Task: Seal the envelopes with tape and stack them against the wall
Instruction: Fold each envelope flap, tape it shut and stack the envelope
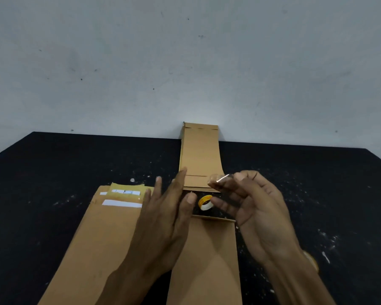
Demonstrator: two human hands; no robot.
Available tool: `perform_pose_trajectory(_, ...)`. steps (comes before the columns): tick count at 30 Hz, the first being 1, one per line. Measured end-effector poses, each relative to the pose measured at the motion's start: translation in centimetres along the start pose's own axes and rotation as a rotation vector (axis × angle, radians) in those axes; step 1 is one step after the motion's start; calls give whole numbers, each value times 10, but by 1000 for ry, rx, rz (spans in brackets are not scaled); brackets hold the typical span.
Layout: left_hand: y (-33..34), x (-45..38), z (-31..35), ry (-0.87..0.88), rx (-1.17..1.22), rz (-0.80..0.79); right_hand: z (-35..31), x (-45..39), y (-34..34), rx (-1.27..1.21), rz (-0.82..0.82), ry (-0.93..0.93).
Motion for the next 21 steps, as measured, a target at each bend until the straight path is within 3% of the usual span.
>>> perform_pose_trajectory(2, -11, 0, -1, -32, 147, 107, -2, -1, -5, -13, -20, -10)
perform_pose_trajectory(4, -18, -4, 0, -124, 373, 113, -1, -1, -8, -22, -50, 4)
perform_pose_trajectory(9, -10, -13, 9, -410, 731, -253, 12, -1, -12, -48, -79, 37)
perform_pose_trajectory(13, -5, -14, 8, -387, 760, -343, 21, 0, -13, -14, -68, 48)
perform_pose_trajectory(17, -3, -16, -2, -389, 740, -301, 20, 3, -16, 93, -66, 57)
perform_pose_trajectory(21, -1, -17, -4, -413, 586, -230, 16, 6, -20, 370, -57, 110)
Point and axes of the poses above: each hand's wrist, its own x-axis away from the middle knuckle, its own y-axis out of the palm, z = x × y, the point moved 4 cm from there along -x, towards the middle knuckle, and after that the axes turned 11 degrees about -y, right-handed, at the moved point
